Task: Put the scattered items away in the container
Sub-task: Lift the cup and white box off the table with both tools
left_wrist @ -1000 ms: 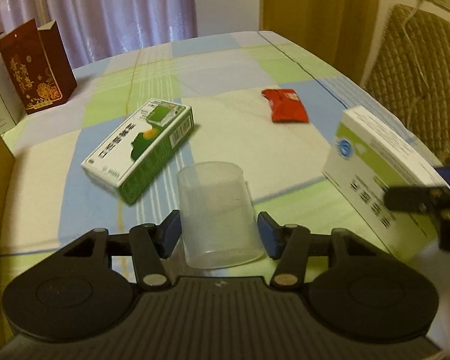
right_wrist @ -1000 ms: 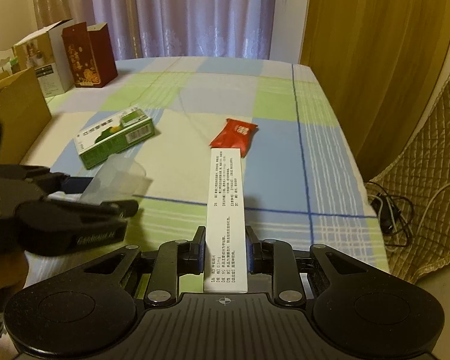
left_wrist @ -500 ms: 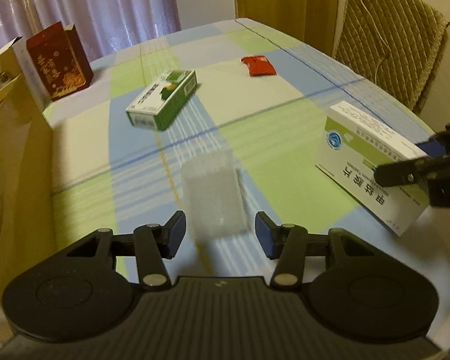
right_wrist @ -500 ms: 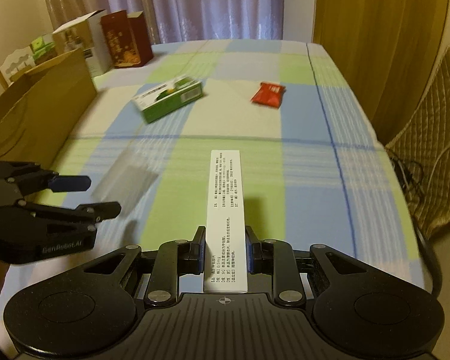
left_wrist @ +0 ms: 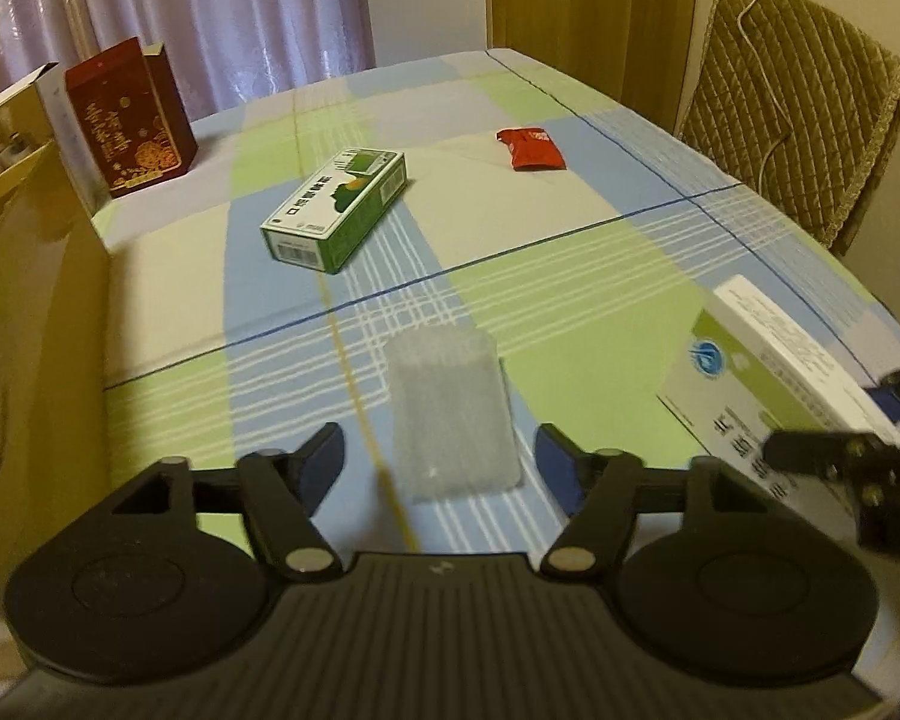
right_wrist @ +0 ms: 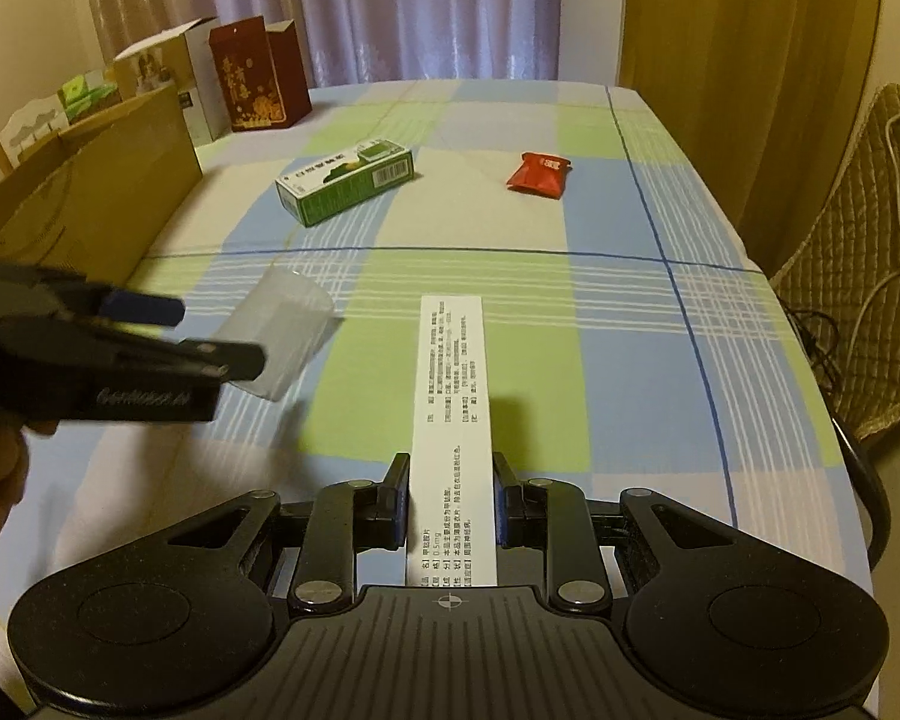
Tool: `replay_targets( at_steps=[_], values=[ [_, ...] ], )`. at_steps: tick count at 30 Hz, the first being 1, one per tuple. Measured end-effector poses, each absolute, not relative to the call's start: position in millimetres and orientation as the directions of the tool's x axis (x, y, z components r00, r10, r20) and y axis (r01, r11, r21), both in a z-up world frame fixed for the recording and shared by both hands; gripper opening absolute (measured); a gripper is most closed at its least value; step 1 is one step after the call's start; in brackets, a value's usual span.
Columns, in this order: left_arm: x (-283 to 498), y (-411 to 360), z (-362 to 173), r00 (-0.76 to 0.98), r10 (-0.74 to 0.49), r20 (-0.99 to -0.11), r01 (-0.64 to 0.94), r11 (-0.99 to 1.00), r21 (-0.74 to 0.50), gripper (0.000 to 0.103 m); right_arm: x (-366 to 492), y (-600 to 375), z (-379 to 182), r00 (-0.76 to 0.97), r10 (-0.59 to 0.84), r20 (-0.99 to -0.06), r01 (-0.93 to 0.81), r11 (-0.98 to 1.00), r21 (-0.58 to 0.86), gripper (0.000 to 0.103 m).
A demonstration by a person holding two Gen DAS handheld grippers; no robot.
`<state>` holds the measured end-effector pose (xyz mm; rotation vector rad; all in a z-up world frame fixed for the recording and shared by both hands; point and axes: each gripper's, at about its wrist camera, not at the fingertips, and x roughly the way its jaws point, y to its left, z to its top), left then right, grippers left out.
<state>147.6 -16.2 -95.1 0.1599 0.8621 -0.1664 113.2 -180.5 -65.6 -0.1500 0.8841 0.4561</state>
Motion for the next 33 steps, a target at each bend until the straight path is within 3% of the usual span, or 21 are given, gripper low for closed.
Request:
replay_targets(
  at_steps=[10, 13, 15, 25, 33],
  values=[
    [170, -17, -116, 0.621, -0.072, -0.78, 0.169, 0.985, 0.044, 0.066, 119, -193, -72, 0.544, 0.325, -0.773, -0.412, 0.907, 0.092, 0.028],
    [173, -14, -119, 0.613, -0.069, -0.787, 0.152, 0.988, 0.031, 0.059, 120, -194, -71, 0.542, 0.333, -0.772, -0.414, 0.905, 0.099, 0.028],
    [174, -13, -119, 0.613, -0.08, -0.786, 0.157, 0.987, 0.021, 0.048, 120, -194, -72, 0.542, 0.335, -0.77, -0.414, 0.905, 0.103, 0.028],
    [143, -25, -111, 0.575, -0.119, -0.809, 0.275, 0.96, 0.055, 0.046, 117, -193, -68, 0.532, 0.348, -0.772, -0.426, 0.898, 0.111, 0.027],
    [117, -21, -112, 0.562, -0.125, -0.818, 0.276, 0.96, 0.043, 0.046, 110, -187, -69, 0.545, 0.305, -0.781, -0.442, 0.896, 0.042, 0.028]
  ],
)
